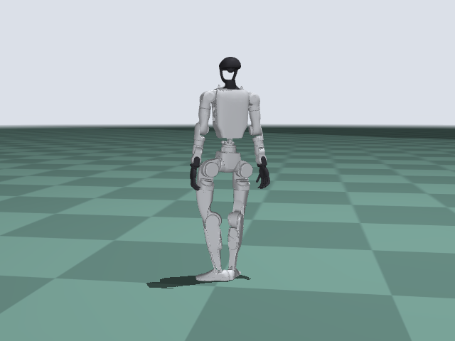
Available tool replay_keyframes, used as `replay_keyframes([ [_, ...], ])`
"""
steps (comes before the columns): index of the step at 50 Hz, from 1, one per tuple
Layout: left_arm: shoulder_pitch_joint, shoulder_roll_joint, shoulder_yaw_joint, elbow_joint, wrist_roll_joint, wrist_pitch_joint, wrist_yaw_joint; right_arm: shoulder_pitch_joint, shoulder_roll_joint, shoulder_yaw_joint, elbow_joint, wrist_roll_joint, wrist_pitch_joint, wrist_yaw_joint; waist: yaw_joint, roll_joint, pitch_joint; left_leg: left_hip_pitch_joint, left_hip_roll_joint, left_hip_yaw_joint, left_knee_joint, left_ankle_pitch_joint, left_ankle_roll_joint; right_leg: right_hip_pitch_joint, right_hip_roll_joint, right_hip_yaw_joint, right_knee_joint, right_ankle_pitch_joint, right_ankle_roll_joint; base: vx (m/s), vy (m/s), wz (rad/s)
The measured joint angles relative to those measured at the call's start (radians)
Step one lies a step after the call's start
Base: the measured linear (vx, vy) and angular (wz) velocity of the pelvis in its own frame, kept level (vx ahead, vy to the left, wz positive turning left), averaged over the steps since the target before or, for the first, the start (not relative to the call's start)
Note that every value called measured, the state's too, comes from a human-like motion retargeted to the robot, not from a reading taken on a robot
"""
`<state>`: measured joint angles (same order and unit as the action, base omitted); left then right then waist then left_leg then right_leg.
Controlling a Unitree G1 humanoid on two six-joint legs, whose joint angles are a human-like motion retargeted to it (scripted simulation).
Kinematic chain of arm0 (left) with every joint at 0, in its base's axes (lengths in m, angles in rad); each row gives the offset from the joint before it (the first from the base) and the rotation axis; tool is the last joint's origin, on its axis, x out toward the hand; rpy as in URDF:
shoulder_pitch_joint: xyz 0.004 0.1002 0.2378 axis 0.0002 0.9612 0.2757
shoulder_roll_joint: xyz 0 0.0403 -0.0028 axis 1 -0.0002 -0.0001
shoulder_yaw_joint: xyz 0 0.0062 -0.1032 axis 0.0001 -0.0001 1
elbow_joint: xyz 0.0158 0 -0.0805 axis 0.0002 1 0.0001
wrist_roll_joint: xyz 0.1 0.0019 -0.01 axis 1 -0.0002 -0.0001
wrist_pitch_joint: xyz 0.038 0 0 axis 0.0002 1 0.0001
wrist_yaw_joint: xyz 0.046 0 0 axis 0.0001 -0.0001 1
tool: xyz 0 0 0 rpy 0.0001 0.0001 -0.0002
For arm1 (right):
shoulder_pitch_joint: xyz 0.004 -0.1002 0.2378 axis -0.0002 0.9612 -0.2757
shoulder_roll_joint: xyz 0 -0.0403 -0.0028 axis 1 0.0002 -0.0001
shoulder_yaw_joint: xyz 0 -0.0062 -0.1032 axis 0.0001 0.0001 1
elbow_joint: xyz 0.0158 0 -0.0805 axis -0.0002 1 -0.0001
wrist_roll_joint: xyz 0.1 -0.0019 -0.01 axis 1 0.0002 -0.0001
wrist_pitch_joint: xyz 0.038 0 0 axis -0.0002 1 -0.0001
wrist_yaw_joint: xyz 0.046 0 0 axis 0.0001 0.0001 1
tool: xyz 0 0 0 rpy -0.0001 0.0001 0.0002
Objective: Upper body actions
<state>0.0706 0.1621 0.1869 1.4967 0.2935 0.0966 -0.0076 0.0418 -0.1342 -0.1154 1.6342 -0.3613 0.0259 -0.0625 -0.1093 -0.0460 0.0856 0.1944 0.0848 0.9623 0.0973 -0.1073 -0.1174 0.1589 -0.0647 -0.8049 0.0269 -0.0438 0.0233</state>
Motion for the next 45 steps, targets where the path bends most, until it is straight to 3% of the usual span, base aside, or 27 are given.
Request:
replay_keyframes([
  [4,-0.022,0.023,-0.035,-0.057,0.057,-0.006,-0.01,0.008,0.008,0.01,0.031,-0.016,0.01,-0.005,-0.004,-0.067,-0.003,-0.01,0.047,-0.019,0.19,0.119,0.054,0.009,-0.051,0.064,-0.023,0.009,-0.022,-0.05,-0.23,-1.14],
  [7,-0.039,0.022,-0.06,-0.075,0.074,-0.008,0.014,0.008,0.008,0.008,0.05,-0.038,0.023,-0.002,0.001,-0.118,-0.015,-0.094,0.088,-0.16,0.413,0.146,0.177,0.005,-0.107,0.113,-0.028,0.024,-0.032,-0.04,-0.23,-1.18],
  [10,-0.058,0.002,-0.067,-0.071,0.059,-0.014,0.01,0.002,0.003,0.005,0.042,-0.055,0.03,0.003,0.013,-0.117,-0.03,-0.165,0.097,-0.294,0.509,0.139,0.16,-0.022,-0.111,0.152,-0.031,0.037,-0.049,-0.06,-0.12,-1.26],
  [13,-0.069,-0.042,-0.063,-0.074,0.031,-0.031,-0.013,-0.016,-0.008,0.003,0.011,-0.061,0.022,0.001,0.054,-0.097,-0.028,-0.241,-0.041,-0.523,0.448,0.074,0.091,-0.057,-0.107,0.236,-0.026,0.057,-0.065,-0.07,0.01,-2.0],
  [15,-0.075,-0.066,-0.073,-0.081,0.014,-0.044,-0.026,-0.03,-0.017,-0.007,-0.015,-0.064,0.015,0.01,0.064,-0.074,-0.024,-0.257,-0.085,-0.574,0.377,0.019,0.092,-0.074,-0.101,0.282,-0.019,0.066,-0.069,-0.04,0.06,-1.66],
  [20,-0.087,-0.097,-0.123,-0.097,0.029,-0.066,-0.056,-0.055,-0.021,-0.031,-0.07,-0.027,0.003,0.031,0.068,0.007,-0.003,-0.253,-0.154,-0.654,0.088,-0.056,0.17,-0.076,-0.035,0.365,-0.016,0.075,-0.074,0.06,0.05,-1.17],
  [22,-0.08,-0.102,-0.151,-0.101,0.047,-0.076,-0.07,-0.058,-0.022,-0.036,-0.069,-0.004,0.0,0.03,0.074,0.013,-0.003,-0.254,-0.204,-0.681,0.0,0.014,0.314,-0.065,-0.037,0.403,-0.015,0.075,-0.068,0.21,0.09,-0.9],
  [23,-0.073,-0.1,-0.164,-0.102,0.057,-0.08,-0.074,-0.057,-0.024,-0.035,-0.062,0.004,0.0,0.031,0.062,0.023,-0.009,-0.255,-0.259,-0.82,-0.022,-0.028,0.324,-0.057,-0.031,0.406,-0.014,0.073,-0.065,0.23,0.12,-0.06],
  [24,-0.071,-0.098,-0.175,-0.102,0.069,-0.083,-0.078,-0.057,-0.023,-0.036,-0.055,0.009,0.005,0.03,0.032,0.036,-0.02,-0.239,-0.215,-0.717,-0.014,-0.037,0.298,-0.056,-0.024,0.389,-0.012,0.068,-0.06,0.19,0.12,0.71],
  [25,-0.072,-0.094,-0.184,-0.101,0.082,-0.086,-0.081,-0.059,-0.021,-0.037,-0.047,0.013,0.011,0.028,-0.008,0.05,-0.032,-0.216,-0.123,-0.494,0.01,-0.03,0.253,-0.058,-0.017,0.36,-0.01,0.061,-0.055,0.08,0.07,0.44],
  [27,-0.088,-0.084,-0.174,-0.096,0.118,-0.083,-0.079,-0.074,-0.011,-0.022,-0.026,0.03,0.023,0.001,-0.002,0.058,-0.014,-0.233,-0.149,-0.629,0.005,-0.024,0.254,-0.051,-0.009,0.386,-0.005,0.059,-0.05,0.02,0.03,0.01],
  [30,-0.102,-0.066,-0.178,-0.094,0.145,-0.078,-0.069,-0.072,-0.008,-0.006,0.005,0.051,0.02,-0.021,-0.024,0.039,0.0,-0.22,-0.166,-0.643,0.01,-0.044,0.26,-0.027,-0.026,0.35,-0.006,0.052,-0.044,0.12,0.06,0.37],
  [36,-0.066,-0.068,-0.138,-0.07,0.103,-0.064,-0.053,-0.019,-0.01,0.012,0.062,-0.045,0.038,-0.023,0.082,0.018,-0.058,-0.222,-0.215,-0.701,-0.013,-0.072,0.273,-0.03,-0.047,0.35,0.008,0.031,-0.025,0.26,0.07,0.14],
  [45,-0.035,-0.037,-0.004,-0.001,0.004,-0.033,-0.077,-0.045,-0.012,0.054,0.033,-0.03,0.028,-0.011,0.077,0.047,-0.035,-0.249,-0.179,-0.786,0.023,-0.092,0.254,-0.046,-0.043,0.35,0.191,-0.011,0.015,0.12,0.06,0.58],
])
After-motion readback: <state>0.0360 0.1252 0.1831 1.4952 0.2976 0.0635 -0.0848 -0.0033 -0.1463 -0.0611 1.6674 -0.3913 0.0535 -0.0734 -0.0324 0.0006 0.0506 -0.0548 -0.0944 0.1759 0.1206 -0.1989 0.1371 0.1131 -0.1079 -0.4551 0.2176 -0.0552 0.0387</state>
